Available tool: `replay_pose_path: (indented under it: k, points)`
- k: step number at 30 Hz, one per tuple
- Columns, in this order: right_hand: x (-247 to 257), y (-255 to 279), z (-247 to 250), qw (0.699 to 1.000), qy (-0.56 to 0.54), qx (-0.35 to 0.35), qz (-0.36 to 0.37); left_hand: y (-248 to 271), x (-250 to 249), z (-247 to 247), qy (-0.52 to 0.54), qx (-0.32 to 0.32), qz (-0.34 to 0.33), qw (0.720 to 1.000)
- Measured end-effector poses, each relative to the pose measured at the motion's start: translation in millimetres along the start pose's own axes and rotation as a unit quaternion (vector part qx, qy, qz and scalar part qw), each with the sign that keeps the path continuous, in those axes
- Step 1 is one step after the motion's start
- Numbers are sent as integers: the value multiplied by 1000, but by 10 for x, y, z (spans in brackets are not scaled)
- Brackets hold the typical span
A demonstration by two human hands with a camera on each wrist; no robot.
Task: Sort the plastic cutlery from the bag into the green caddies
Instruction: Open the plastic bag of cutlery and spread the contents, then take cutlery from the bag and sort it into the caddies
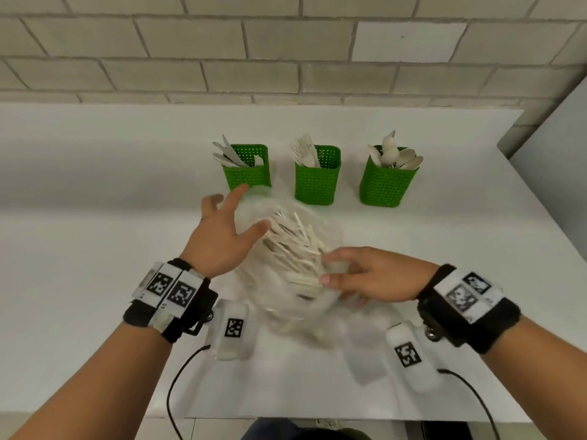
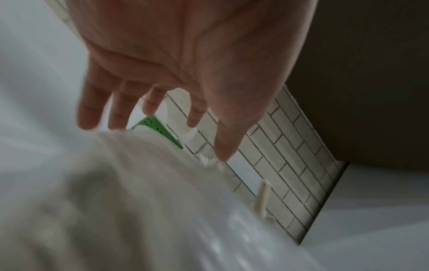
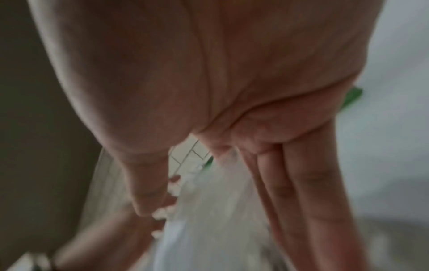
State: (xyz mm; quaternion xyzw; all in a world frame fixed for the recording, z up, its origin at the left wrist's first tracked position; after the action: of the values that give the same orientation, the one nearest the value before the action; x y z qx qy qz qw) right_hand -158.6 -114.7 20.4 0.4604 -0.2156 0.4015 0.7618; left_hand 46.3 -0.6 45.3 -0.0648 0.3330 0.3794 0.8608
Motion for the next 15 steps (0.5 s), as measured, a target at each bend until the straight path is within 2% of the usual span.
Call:
replay_pose_path:
  k: [1,4,5,7,9,11,15]
  points:
    - [97,13,14,999,-28,-5,21,25,41,15,-22,7,13,1000]
    - [233,-69,350,984,42,-165,55,102,234,-105,-72,72,52,993]
    - [254,-144,293,985,47,-157,45,125,293,-141,-66,85,58,992]
    - [260,-370,-7,994,-25,-101,20,145,426,-159,-29,93,67,993]
    - [311,-562,-197,992,-63,-106,10,141,535,-112,5,96,52,994]
    - [427,-694,-265,989,-68,-132,28,115,654,39,24,68,41,997]
    - [619,-814,-321,966,-186,-170,62,-62,998,730,103,-61,88,989]
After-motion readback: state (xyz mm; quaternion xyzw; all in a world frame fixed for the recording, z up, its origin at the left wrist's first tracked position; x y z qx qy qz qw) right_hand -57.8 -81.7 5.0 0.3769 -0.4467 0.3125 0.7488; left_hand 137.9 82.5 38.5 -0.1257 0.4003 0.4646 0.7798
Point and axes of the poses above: each hand's wrist, its own y-axis away from the middle knuckle, its own z-axis out of the back of the hand, x = y × z, the point moved 8 cm from there along -y, towards the middle knuckle, and after that the axes turned 4 degrees about z, right-handed, at the moved point
